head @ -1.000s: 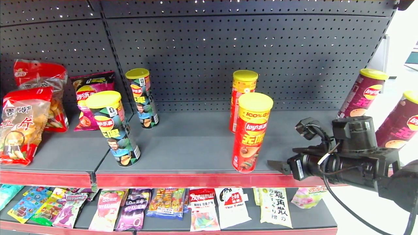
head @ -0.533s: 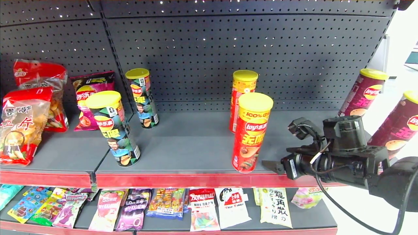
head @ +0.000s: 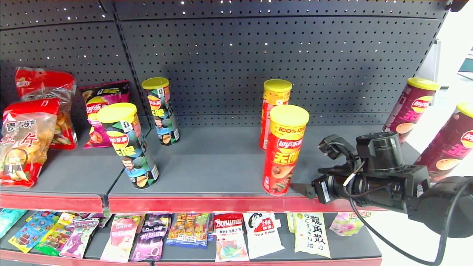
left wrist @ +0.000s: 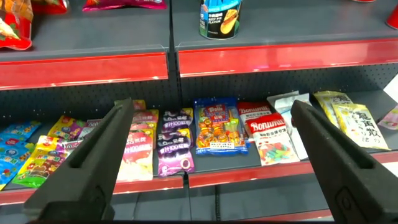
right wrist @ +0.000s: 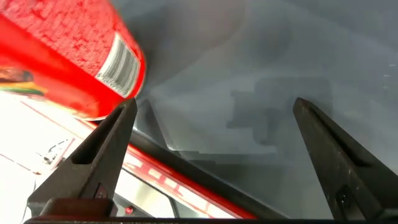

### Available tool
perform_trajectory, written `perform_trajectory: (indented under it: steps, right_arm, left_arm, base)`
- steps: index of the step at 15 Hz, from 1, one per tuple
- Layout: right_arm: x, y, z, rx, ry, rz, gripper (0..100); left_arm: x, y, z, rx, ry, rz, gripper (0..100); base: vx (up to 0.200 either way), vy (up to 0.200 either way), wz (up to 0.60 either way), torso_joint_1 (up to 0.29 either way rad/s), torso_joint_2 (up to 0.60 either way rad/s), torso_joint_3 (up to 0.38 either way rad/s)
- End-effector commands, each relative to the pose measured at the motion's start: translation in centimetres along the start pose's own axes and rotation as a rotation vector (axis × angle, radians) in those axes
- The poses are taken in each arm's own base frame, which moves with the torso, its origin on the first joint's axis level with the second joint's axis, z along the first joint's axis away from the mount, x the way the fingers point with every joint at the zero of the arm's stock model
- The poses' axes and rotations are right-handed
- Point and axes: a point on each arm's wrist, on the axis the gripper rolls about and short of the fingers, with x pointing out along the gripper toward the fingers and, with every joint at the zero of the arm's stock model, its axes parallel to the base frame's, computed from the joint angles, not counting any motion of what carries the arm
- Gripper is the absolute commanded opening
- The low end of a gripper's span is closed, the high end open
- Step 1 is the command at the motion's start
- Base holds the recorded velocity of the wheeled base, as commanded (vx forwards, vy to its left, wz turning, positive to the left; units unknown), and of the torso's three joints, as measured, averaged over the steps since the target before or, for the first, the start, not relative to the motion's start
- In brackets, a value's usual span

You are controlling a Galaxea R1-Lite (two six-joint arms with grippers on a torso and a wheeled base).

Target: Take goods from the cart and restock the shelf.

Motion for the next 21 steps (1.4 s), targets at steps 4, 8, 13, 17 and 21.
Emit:
perform_trajectory:
  steps: [4,8,13,17,21]
  right_arm:
    - [0.6,0.1,0.2,-0.003,0.001,0.004,100]
    - [0.9,0.7,0.3,-0.014,0.002,0.02,100]
    - [1.1,0.9,0.4,-0.019,-0.008,0.024,100]
    - [1.1,0.7,0.4,-0.015,-0.006,0.013,100]
    - [-1.4,0.6,0.6,-0.011,-0.049,-0.03,100]
  left_arm:
    - [0.0,0.0,0.0,0.0,0.002,0.0,100]
    - [0.0,0.0,0.0,0.0,0.002,0.0,100]
    - [0.0,0.0,0.0,0.0,0.002,0.0,100]
    - [0.0,0.0,0.0,0.0,0.004,0.0,100]
    - [0.0,0.0,0.0,0.0,0.002,0.0,100]
  base:
    - [0.0,0.0,0.0,0.0,0.0,0.0]
    - [0.0,0.0,0.0,0.0,0.0,0.0]
    - [0.0,0.0,0.0,0.0,0.0,0.0]
    - [0.0,0.0,0.0,0.0,0.0,0.0]
    - [0.0,0.0,0.0,0.0,0.0,0.0]
